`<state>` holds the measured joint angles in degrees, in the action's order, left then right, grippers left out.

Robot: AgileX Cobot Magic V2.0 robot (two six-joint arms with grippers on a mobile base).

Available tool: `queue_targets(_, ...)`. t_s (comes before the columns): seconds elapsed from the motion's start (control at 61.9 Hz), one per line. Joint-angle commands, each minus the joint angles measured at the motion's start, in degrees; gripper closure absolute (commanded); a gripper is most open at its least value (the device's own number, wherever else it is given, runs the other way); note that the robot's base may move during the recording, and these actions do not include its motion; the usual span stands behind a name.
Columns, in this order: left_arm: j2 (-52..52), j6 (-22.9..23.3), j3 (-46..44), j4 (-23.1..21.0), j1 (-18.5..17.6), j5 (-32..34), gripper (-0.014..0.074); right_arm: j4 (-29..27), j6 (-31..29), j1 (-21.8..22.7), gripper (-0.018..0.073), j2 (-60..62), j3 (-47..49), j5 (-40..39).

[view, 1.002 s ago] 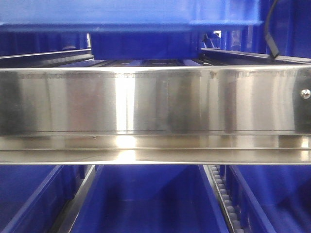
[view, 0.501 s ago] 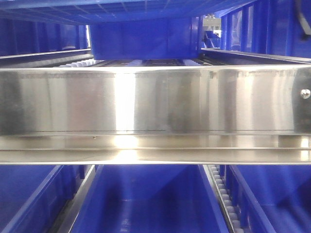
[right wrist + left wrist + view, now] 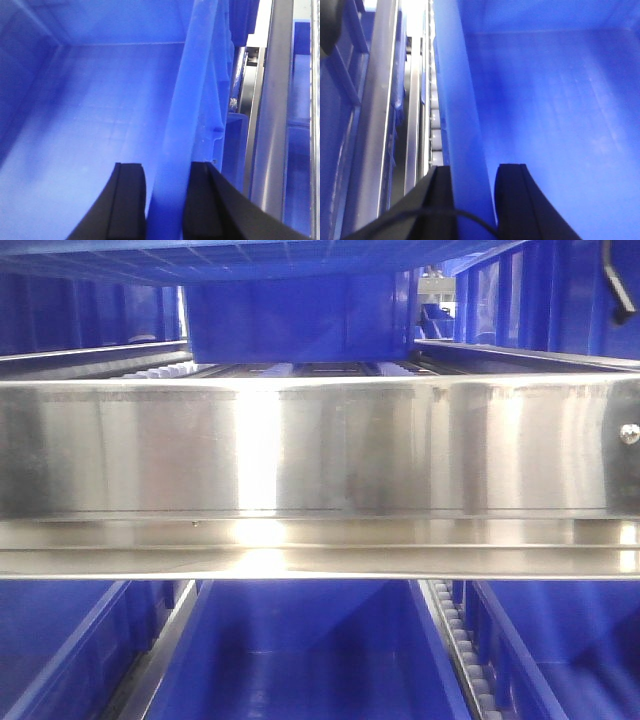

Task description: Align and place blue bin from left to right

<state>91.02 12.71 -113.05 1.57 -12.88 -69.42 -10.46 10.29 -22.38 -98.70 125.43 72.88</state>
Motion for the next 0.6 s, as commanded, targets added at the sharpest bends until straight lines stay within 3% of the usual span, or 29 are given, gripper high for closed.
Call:
queue_targets(0.0, -1.5, -0.7, -0.9, -2.2, -0.4, 7.2, 0.0571, -3.3, -2.3, -0.6, 0.0619, 1.1, 0.9, -4.4)
queue_targets(0.582, -1.5, -0.7, -0.9, -2.2, -0.4, 16.1, 0.0571, -3.3, -2.3, -0.6, 0.0619, 1.1, 0.9, -8.9)
